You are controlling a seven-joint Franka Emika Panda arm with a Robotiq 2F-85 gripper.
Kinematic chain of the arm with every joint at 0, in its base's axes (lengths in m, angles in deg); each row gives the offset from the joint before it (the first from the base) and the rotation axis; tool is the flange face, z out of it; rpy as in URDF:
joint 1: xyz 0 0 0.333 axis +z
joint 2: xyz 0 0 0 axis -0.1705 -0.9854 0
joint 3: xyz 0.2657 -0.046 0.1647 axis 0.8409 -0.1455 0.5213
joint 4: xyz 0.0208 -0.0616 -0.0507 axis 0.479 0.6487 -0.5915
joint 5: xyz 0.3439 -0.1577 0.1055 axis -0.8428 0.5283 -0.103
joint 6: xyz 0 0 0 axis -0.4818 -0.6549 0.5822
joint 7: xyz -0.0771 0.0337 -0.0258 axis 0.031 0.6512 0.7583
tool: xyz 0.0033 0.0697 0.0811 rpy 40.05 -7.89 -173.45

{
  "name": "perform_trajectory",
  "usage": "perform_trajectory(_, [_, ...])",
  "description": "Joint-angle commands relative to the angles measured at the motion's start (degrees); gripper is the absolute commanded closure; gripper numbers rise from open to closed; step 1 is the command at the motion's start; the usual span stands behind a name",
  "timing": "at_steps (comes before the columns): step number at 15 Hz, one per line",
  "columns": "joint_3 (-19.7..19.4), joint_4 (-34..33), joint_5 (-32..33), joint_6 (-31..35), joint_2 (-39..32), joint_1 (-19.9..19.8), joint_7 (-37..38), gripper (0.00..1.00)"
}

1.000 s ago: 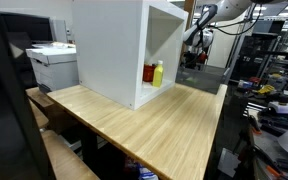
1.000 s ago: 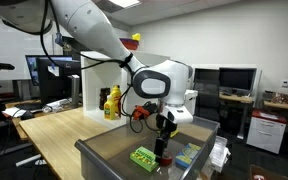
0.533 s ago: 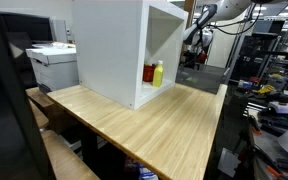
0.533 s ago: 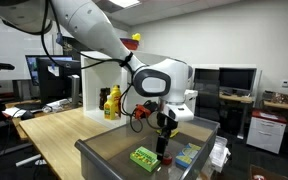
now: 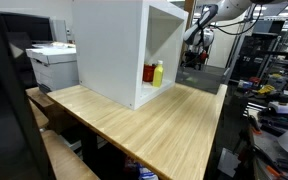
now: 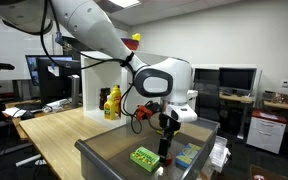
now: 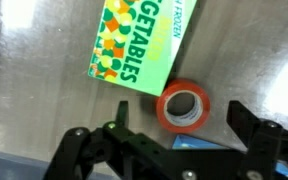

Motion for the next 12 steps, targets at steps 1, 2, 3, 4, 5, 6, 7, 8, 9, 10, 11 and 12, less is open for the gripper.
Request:
perform_trajectory(1, [0.4,0.1,1.3,1.6,-0.3,-0.8,-2.0,0.00])
perform_trajectory(2, [0.5,0.1,1.3,2.1,-0.4,-1.0,-2.3,0.00])
perform_trajectory(3, [0.7,0.2,1.2,2.7,-0.6,-1.1,-2.8,0.00])
perform_trajectory(4, [0.8,0.3,1.2,3.0,-0.8,-1.1,-3.1,0.00])
perform_trajectory(5, [1.0,0.5,1.1,3.5,-0.8,-1.1,-3.7,0.00])
perform_trajectory(6, [1.1,0.6,1.1,3.8,-1.0,-1.1,-4.1,0.00])
perform_trajectory(7, [1.2,0.6,1.0,4.2,-1.1,-1.1,-4.4,0.00])
perform_trajectory(8, [1.3,0.7,0.9,4.5,-1.2,-1.1,-4.7,0.00])
perform_trajectory(9, [1.4,0.8,0.9,4.8,-1.3,-1.1,-4.8,0.00])
perform_trajectory(10, [1.5,1.0,0.9,4.9,-1.4,-1.1,-5.0,0.00])
perform_trajectory(11, [1.5,1.0,0.8,5.0,-1.5,-1.1,-5.0,0.00])
perform_trajectory(12, [1.6,1.2,0.6,5.0,-1.6,-1.1,-4.8,0.00])
